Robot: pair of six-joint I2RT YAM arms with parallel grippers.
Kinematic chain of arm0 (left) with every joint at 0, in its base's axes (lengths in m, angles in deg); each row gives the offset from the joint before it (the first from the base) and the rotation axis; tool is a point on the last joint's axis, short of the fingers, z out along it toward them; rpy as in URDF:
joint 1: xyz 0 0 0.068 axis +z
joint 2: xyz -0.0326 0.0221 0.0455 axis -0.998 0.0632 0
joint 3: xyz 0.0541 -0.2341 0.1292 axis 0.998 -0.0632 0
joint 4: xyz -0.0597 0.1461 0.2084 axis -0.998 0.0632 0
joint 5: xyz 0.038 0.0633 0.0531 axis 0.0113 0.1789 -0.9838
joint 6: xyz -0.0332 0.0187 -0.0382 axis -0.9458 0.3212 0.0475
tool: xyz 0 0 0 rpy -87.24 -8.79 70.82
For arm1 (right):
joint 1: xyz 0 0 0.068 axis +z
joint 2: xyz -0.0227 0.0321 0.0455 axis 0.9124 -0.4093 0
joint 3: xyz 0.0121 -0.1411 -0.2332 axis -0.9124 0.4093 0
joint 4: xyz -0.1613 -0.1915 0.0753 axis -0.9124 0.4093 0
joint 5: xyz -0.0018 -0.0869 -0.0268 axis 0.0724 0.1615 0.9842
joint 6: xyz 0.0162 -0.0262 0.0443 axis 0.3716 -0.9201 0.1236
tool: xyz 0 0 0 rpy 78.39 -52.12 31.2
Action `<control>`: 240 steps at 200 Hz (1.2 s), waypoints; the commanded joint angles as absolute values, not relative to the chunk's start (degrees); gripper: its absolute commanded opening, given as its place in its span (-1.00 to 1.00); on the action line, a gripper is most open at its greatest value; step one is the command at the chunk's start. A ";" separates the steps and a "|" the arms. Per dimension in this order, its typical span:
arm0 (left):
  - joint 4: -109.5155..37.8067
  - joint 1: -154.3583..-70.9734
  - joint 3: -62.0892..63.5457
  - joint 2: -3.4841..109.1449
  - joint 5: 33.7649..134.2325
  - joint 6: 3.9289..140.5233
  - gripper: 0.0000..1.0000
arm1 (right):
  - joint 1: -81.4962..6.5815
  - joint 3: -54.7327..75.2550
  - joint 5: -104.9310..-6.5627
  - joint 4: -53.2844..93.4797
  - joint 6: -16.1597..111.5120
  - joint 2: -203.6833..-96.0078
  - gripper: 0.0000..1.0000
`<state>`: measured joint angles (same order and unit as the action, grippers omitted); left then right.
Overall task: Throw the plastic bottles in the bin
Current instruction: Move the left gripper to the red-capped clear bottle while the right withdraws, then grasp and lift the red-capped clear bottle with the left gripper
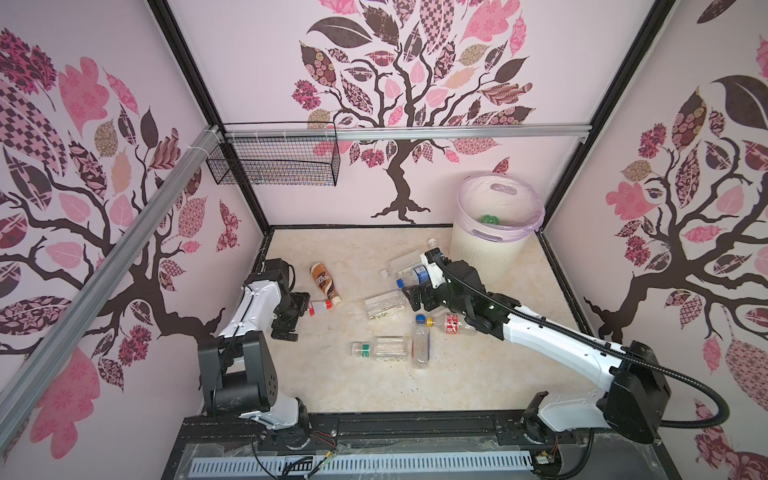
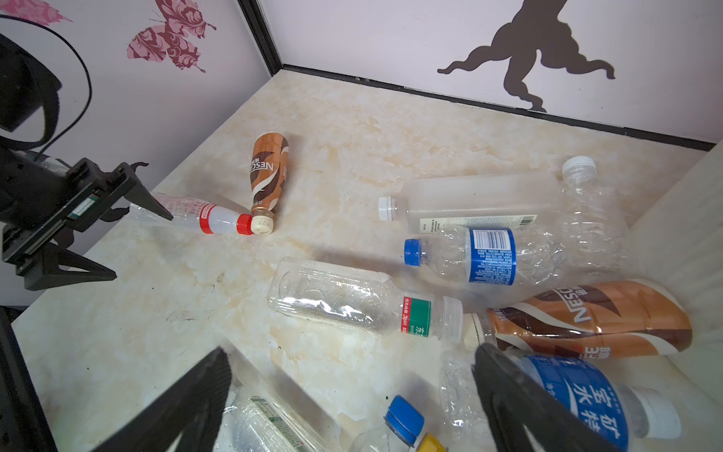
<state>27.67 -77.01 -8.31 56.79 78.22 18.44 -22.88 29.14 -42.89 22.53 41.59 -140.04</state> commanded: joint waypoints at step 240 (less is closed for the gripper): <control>14.95 -70.44 -13.40 67.04 91.30 21.83 -0.13 | -23.44 26.75 -45.66 22.97 46.45 -142.85 0.99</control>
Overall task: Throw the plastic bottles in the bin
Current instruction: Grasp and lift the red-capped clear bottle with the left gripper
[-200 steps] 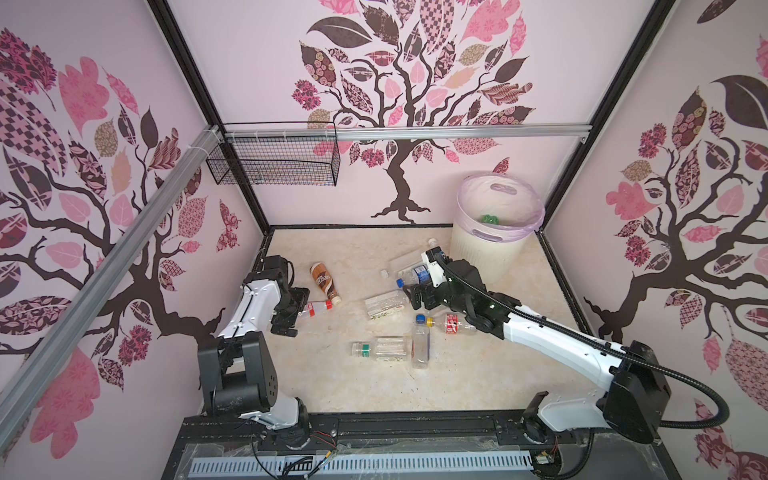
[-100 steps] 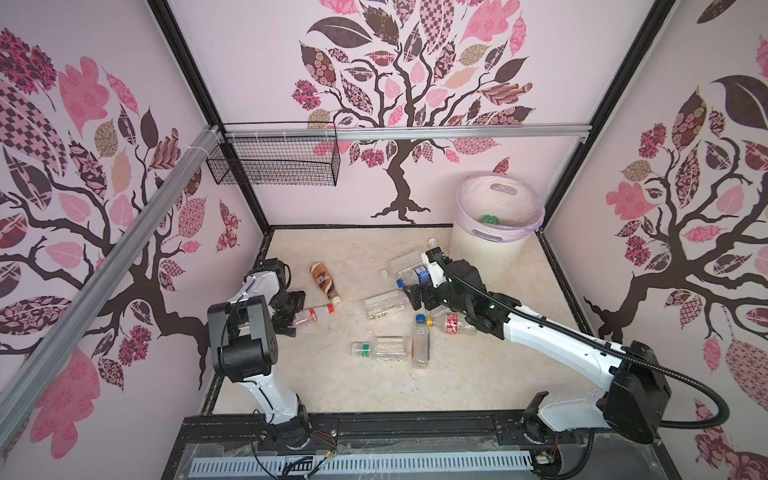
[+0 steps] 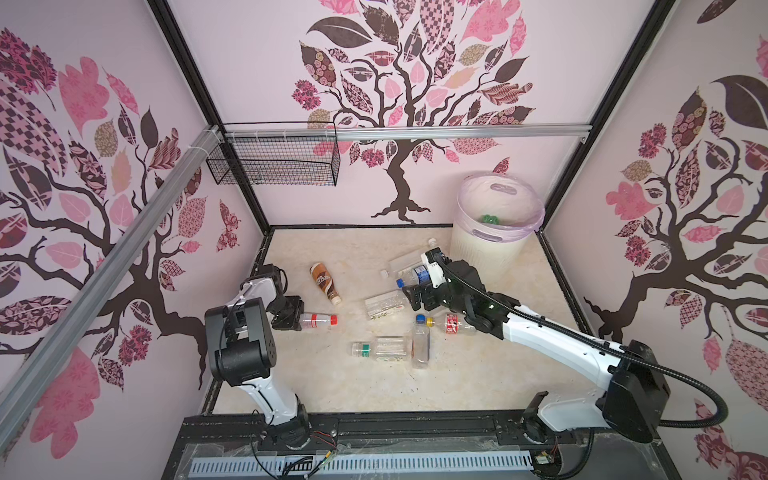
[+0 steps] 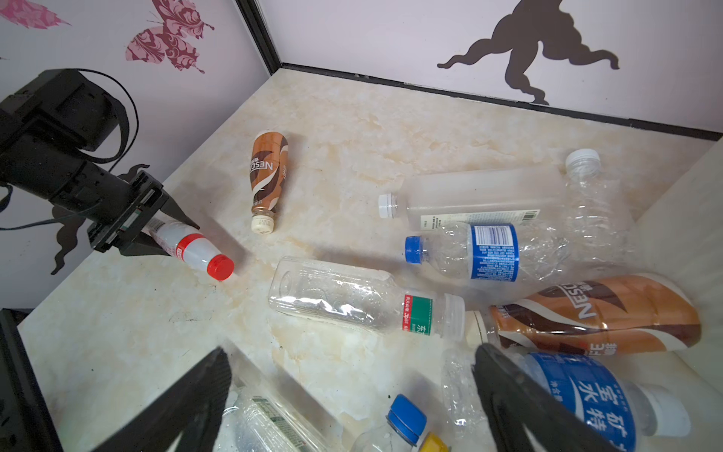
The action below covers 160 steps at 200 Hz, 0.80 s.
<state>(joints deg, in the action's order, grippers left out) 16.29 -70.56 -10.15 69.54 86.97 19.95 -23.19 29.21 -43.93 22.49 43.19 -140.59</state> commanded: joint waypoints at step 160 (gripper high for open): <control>-15.64 -87.25 -2.47 53.79 108.65 4.40 0.01 | -19.63 24.94 -43.85 3.91 67.38 -143.08 0.99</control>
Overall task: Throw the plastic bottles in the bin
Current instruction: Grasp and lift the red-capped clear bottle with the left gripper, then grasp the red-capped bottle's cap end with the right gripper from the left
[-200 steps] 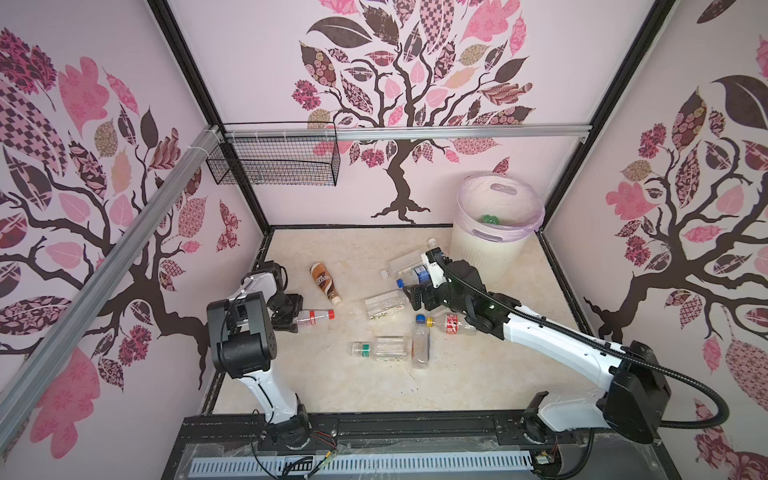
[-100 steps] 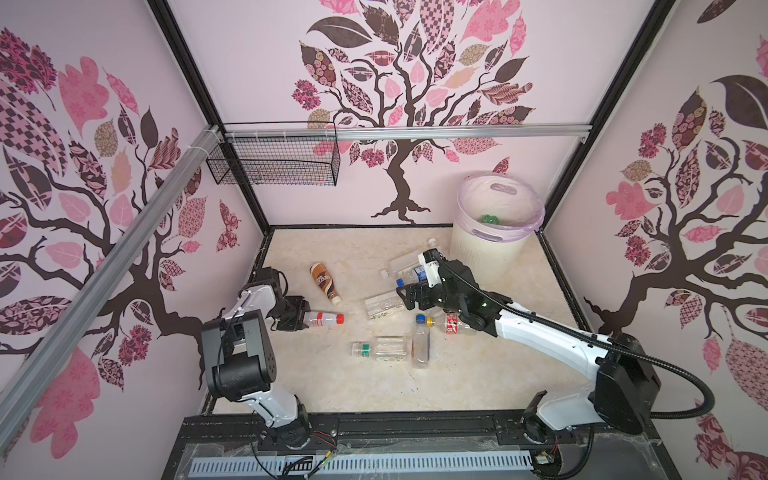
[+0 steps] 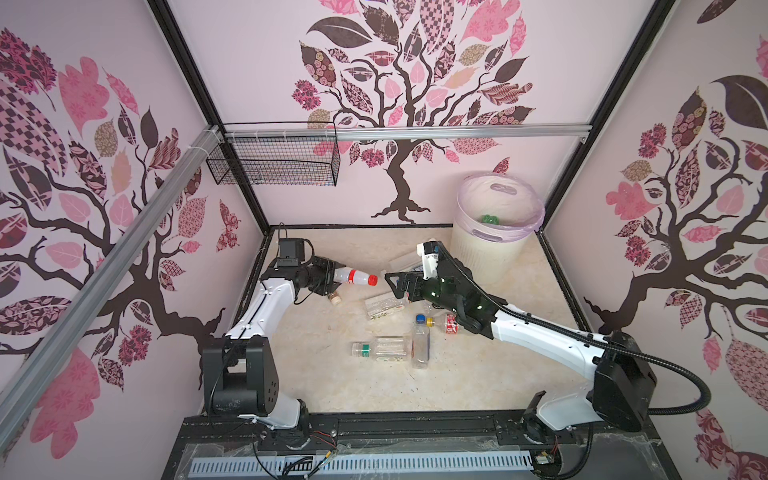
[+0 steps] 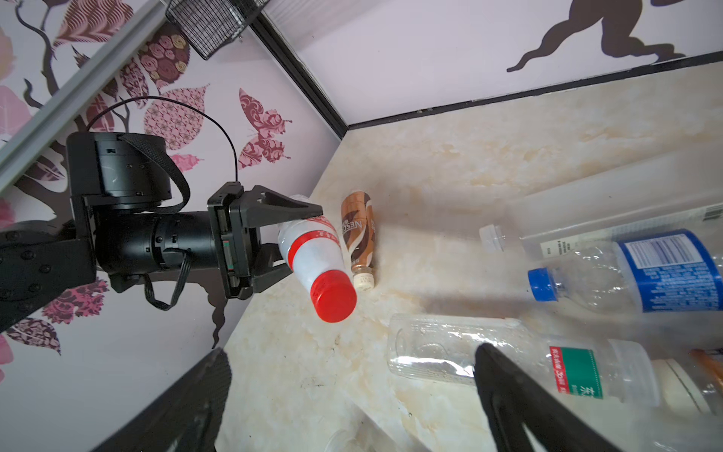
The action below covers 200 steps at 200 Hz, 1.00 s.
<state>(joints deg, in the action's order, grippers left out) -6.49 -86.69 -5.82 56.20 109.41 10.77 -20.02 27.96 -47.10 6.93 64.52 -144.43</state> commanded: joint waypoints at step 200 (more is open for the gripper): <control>-23.87 -95.86 -5.77 47.38 107.23 -6.88 0.07 | -16.18 18.47 -36.74 -7.89 66.46 -152.14 0.36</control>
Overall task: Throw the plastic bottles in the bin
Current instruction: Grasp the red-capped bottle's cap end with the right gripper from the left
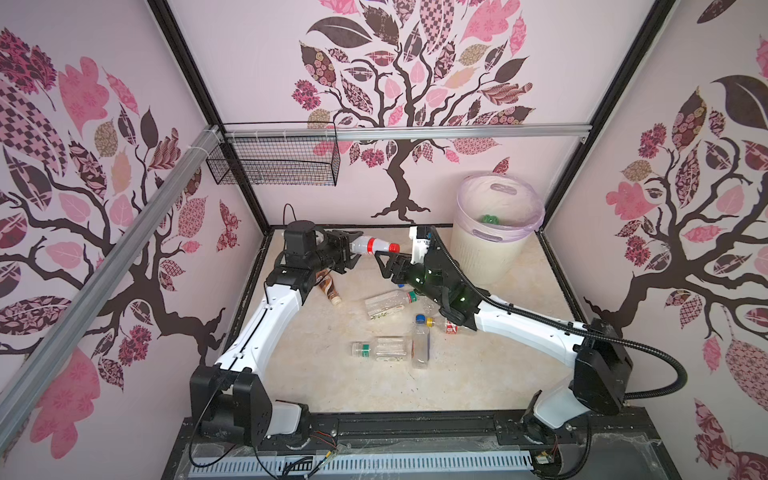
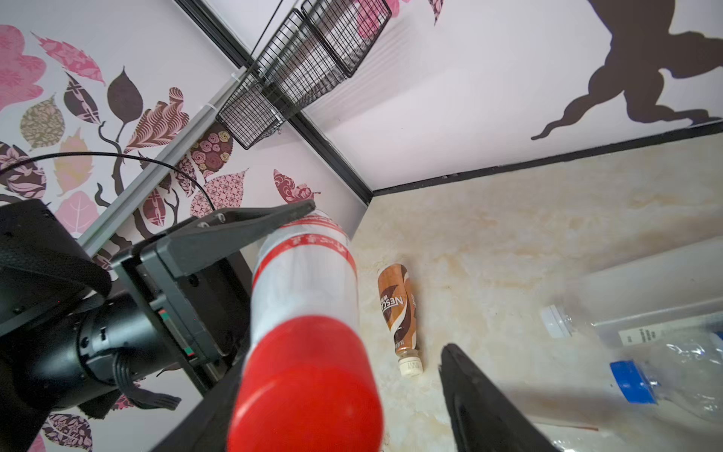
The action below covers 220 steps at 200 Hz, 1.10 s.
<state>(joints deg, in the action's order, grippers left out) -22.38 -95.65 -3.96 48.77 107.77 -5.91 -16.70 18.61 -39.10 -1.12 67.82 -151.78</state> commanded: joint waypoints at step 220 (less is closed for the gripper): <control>-28.35 -96.95 -5.90 50.39 109.16 -4.05 0.97 | -18.55 -1.84 -26.71 20.50 54.77 -155.66 -0.87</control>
